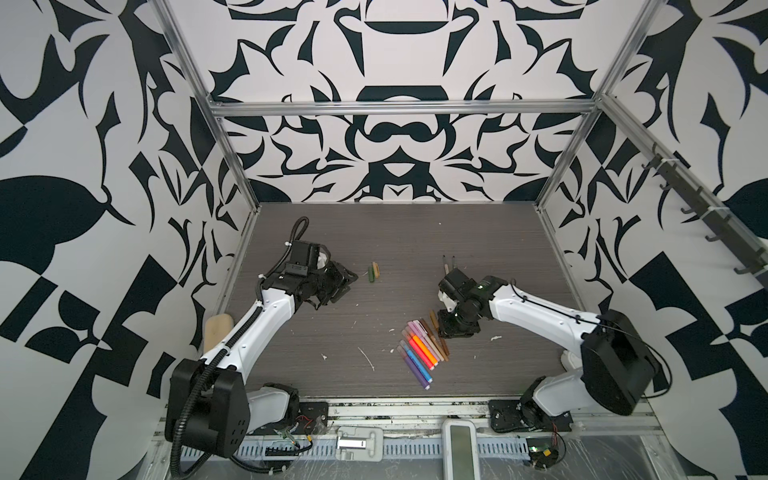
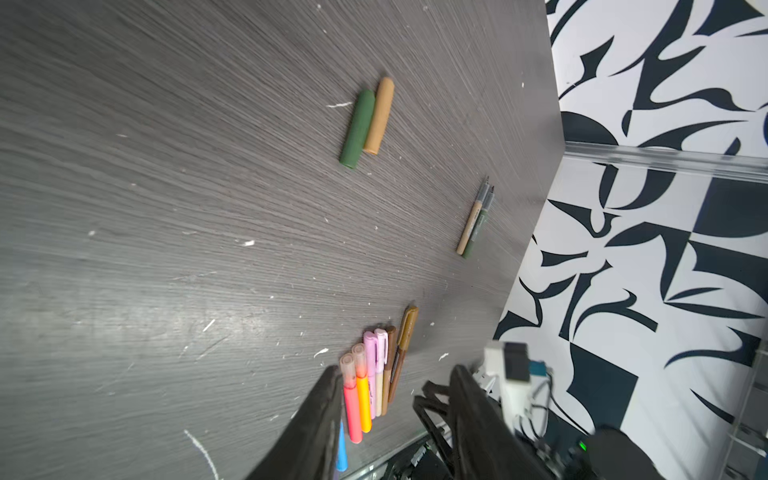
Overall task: Open the pen caps
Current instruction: 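Lower the right gripper onto the brown pen's lower end and grasp it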
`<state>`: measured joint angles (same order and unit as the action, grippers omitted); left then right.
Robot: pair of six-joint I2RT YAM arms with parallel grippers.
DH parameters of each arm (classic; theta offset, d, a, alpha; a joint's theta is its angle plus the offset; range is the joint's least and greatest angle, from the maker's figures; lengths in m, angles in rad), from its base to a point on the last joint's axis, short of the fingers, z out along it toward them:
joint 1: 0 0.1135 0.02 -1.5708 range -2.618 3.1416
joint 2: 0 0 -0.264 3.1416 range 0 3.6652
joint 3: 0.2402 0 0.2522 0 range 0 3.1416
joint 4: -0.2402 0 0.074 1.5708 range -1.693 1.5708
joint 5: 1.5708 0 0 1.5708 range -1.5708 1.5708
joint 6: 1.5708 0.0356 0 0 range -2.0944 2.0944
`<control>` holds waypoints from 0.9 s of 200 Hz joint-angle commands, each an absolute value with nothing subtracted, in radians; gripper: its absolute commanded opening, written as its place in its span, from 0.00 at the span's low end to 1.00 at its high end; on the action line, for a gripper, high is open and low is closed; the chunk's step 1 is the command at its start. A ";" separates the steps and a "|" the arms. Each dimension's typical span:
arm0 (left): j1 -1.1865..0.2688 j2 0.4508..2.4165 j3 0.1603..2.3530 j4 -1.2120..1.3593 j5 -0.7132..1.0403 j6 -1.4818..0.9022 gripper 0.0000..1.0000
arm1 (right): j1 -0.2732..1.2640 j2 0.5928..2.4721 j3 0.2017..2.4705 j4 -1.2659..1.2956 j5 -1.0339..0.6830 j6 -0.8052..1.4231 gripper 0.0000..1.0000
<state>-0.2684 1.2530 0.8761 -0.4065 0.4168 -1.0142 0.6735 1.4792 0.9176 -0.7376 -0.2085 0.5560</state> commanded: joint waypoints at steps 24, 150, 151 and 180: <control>-0.291 1.225 0.842 -0.346 0.411 -1.073 0.45 | 0.670 1.485 0.892 -0.718 -0.189 0.517 0.35; -0.377 1.152 0.844 -0.493 0.520 -1.083 0.45 | 0.676 1.492 0.795 -0.650 -0.222 0.590 0.31; -0.376 1.152 0.844 -0.496 0.520 -1.081 0.45 | 0.676 1.491 0.796 -0.650 -0.221 0.592 0.31; -0.375 1.138 0.847 -0.528 0.512 -1.055 0.46 | 0.690 1.459 0.805 -0.624 -0.218 0.626 0.31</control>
<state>-0.3756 1.1625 0.8253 -0.4564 0.5121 -1.0927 0.6777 1.4952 0.7879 -0.6476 -0.2173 0.5808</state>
